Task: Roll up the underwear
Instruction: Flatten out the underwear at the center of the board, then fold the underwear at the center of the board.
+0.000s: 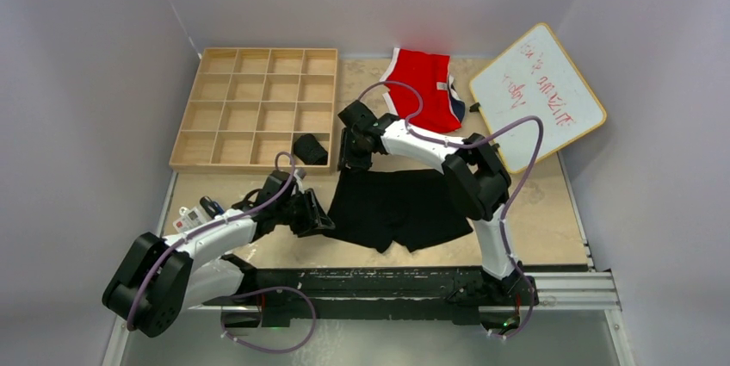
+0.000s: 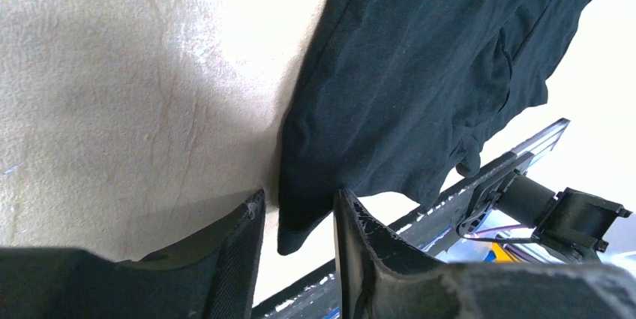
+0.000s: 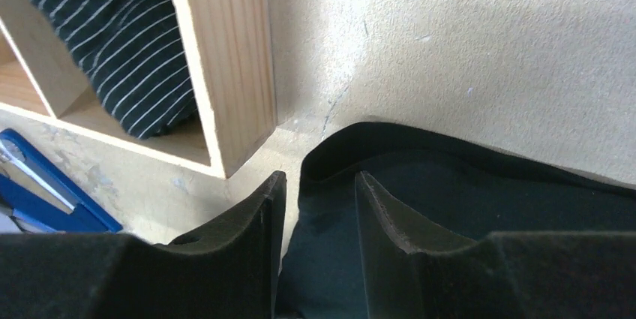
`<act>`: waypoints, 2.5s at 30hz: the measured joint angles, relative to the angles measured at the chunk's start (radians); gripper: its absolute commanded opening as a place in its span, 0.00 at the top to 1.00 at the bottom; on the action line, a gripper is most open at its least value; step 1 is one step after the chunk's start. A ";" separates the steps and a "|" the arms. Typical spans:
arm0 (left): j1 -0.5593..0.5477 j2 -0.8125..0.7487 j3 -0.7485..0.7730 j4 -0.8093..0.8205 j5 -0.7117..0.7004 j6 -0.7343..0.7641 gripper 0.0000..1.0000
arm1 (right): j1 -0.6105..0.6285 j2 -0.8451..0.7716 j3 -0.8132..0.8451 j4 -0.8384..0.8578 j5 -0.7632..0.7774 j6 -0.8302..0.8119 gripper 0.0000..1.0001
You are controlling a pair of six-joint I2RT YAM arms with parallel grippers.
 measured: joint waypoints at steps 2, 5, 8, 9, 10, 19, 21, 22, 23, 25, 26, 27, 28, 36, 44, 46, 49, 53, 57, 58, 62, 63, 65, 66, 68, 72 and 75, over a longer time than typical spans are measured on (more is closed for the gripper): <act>0.000 0.002 0.000 -0.001 0.000 0.003 0.68 | 0.000 0.021 0.015 -0.014 0.001 0.002 0.64; 0.000 0.003 0.000 -0.008 -0.002 0.011 0.70 | 0.000 0.040 0.029 -0.026 0.000 0.005 0.66; 0.000 0.003 0.000 -0.017 -0.003 0.019 0.71 | 0.000 0.058 0.050 -0.031 -0.003 0.005 0.66; 0.000 0.003 0.000 -0.018 -0.005 0.020 0.71 | 0.000 0.064 0.056 -0.032 -0.004 0.004 0.66; 0.000 0.003 0.000 -0.018 -0.006 0.021 0.71 | 0.000 0.066 0.060 -0.034 -0.003 0.004 0.66; 0.000 0.014 0.008 -0.024 -0.006 0.040 0.71 | 0.000 0.119 0.137 -0.047 -0.005 -0.005 0.67; 0.000 0.018 0.011 -0.027 -0.009 0.042 0.71 | 0.000 0.139 0.154 -0.047 -0.004 -0.005 0.67; 0.000 0.019 0.013 -0.029 -0.011 0.043 0.71 | 0.000 0.150 0.156 -0.046 -0.004 -0.005 0.67; 0.000 0.020 0.013 -0.031 -0.012 0.044 0.69 | 0.000 0.158 0.157 -0.047 -0.005 -0.002 0.66; 0.000 0.020 0.014 -0.032 -0.015 0.044 0.65 | 0.000 0.158 0.159 -0.047 -0.003 -0.004 0.66; 0.000 0.021 0.016 -0.032 -0.016 0.044 0.63 | 0.000 0.158 0.159 -0.047 -0.004 -0.003 0.66; 0.000 0.023 0.019 -0.034 -0.015 0.044 0.61 | 0.000 0.158 0.159 -0.047 -0.003 -0.004 0.66; 0.000 0.024 0.023 -0.038 -0.015 0.044 0.58 | 0.001 0.158 0.159 -0.047 -0.003 -0.004 0.66; 0.000 0.025 0.042 -0.069 -0.022 0.047 0.70 | 0.013 0.159 0.169 -0.066 0.026 -0.031 0.71; 0.000 0.037 0.035 -0.074 -0.023 0.060 0.87 | 0.031 0.175 0.187 -0.074 0.035 -0.059 0.91; 0.000 0.049 0.035 -0.066 -0.017 0.064 0.92 | 0.031 0.176 0.188 -0.076 0.037 -0.060 0.95; 0.000 0.055 0.035 -0.061 -0.014 0.064 1.00 | 0.031 0.176 0.190 -0.079 0.038 -0.060 1.00; 0.000 0.045 0.034 -0.068 -0.018 0.066 1.00 | 0.032 0.176 0.194 -0.084 0.030 -0.067 1.00; 0.000 0.010 0.034 -0.107 -0.036 0.074 1.00 | 0.033 0.175 0.194 -0.080 0.010 -0.080 1.00; 0.000 -0.001 0.035 -0.122 -0.043 0.076 1.00 | 0.033 0.174 0.193 -0.074 -0.002 -0.086 1.00; 0.000 -0.040 0.073 -0.204 -0.071 0.100 1.00 | 0.031 0.126 0.151 -0.029 -0.040 -0.093 1.00; 0.000 -0.047 0.084 -0.218 -0.076 0.102 1.00 | 0.030 0.109 0.138 -0.020 -0.053 -0.093 1.00; 0.000 -0.063 0.116 -0.251 -0.089 0.109 1.00 | 0.020 0.058 0.103 0.006 -0.077 -0.093 1.00; 0.000 -0.069 0.134 -0.271 -0.096 0.113 1.00 | 0.015 0.031 0.082 0.025 -0.093 -0.092 1.00; 0.000 -0.075 0.174 -0.314 -0.119 0.117 1.00 | 0.000 -0.025 0.030 0.077 -0.128 -0.092 1.00; 0.000 -0.075 0.253 -0.377 -0.148 0.126 1.00 | -0.053 -0.126 -0.095 0.196 -0.201 -0.085 1.00; 0.000 -0.061 0.306 -0.377 -0.125 0.142 1.00 | -0.111 -0.168 -0.180 0.282 -0.262 -0.084 1.00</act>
